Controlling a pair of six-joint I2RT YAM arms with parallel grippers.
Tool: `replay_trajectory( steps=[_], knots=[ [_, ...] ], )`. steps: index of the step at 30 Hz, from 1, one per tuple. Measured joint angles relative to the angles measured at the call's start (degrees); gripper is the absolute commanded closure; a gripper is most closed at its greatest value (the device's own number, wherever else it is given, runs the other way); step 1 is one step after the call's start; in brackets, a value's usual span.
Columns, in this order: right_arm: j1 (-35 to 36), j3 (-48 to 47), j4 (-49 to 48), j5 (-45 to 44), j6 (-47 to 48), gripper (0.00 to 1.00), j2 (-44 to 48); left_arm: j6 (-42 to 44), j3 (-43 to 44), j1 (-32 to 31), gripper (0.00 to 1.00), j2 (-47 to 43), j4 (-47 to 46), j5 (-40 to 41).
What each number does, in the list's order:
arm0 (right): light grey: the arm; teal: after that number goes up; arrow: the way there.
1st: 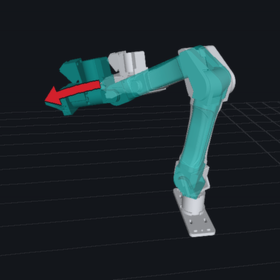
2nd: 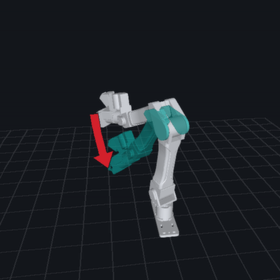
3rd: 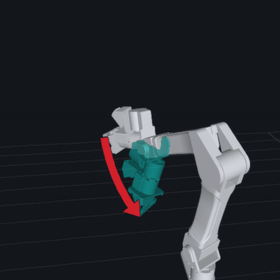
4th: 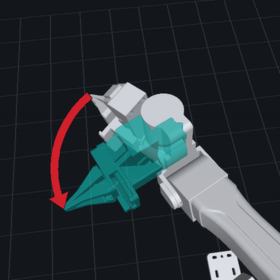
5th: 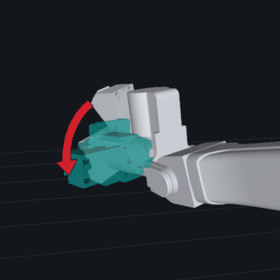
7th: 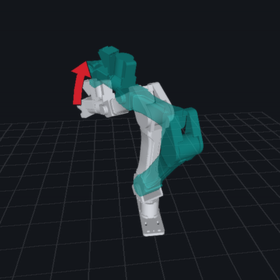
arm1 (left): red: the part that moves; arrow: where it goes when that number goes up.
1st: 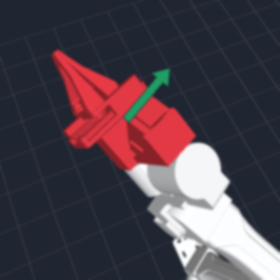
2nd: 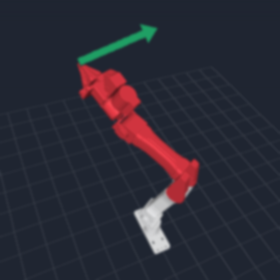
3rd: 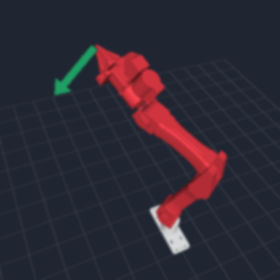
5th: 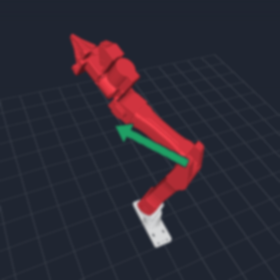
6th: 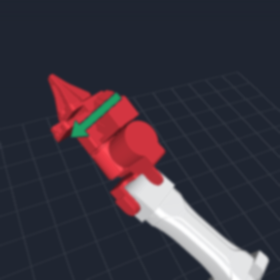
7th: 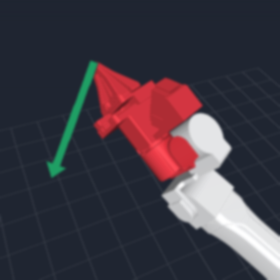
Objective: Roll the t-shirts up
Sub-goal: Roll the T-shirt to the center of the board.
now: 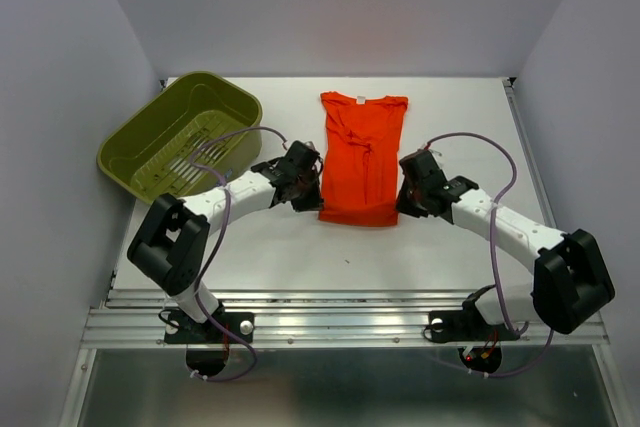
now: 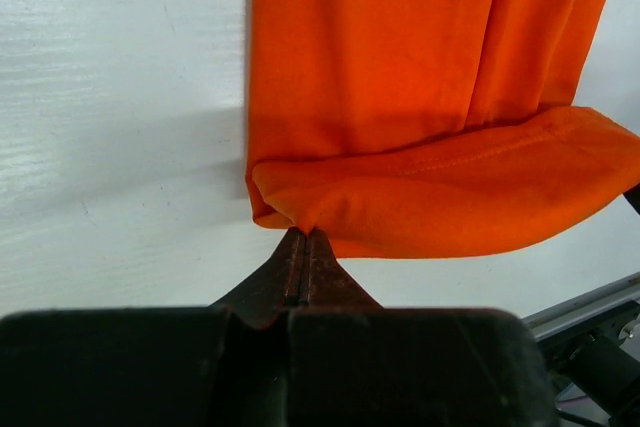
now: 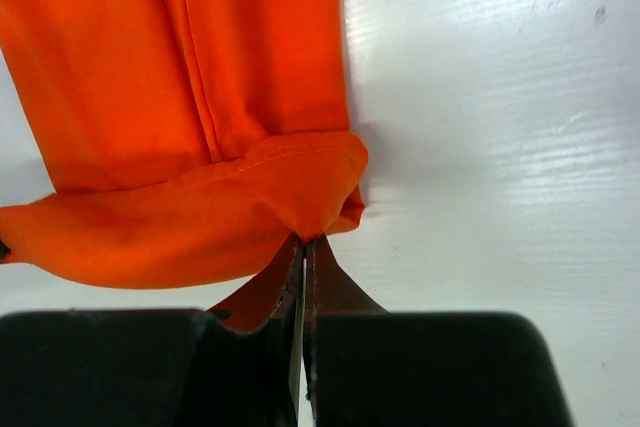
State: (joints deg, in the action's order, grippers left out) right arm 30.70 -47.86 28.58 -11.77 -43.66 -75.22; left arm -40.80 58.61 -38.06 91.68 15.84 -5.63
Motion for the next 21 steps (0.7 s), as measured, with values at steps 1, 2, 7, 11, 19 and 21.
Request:
replay_trajectory(
  steps=[1,2,7,11,19,21],
  knots=[
    [-0.3,-0.7,0.0,-0.3,0.8,0.99,-0.7,0.2,0.4,0.1,1.0,0.3,0.1,0.0],
    [-0.5,-1.3,0.0,-0.6,1.4,0.99,-1.3,0.3,0.8,0.3,1.0,0.6,0.1,0.0],
    [-1.5,-3.5,-0.4,-1.1,4.4,0.99,-4.3,1.0,3.2,0.8,1.0,3.1,0.3,0.1],
    [-1.5,-3.5,-0.8,-1.1,5.2,0.99,-6.2,1.3,4.4,1.1,0.91,5.0,0.5,0.3],
    [-2.3,-3.6,-4.0,-1.1,5.3,0.83,-9.3,2.2,8.7,1.4,0.44,9.6,0.8,2.0],
    [-2.6,-3.9,-4.7,-1.1,5.3,0.75,-10.4,2.6,9.6,1.5,0.35,10.0,1.2,2.8]
  ],
)
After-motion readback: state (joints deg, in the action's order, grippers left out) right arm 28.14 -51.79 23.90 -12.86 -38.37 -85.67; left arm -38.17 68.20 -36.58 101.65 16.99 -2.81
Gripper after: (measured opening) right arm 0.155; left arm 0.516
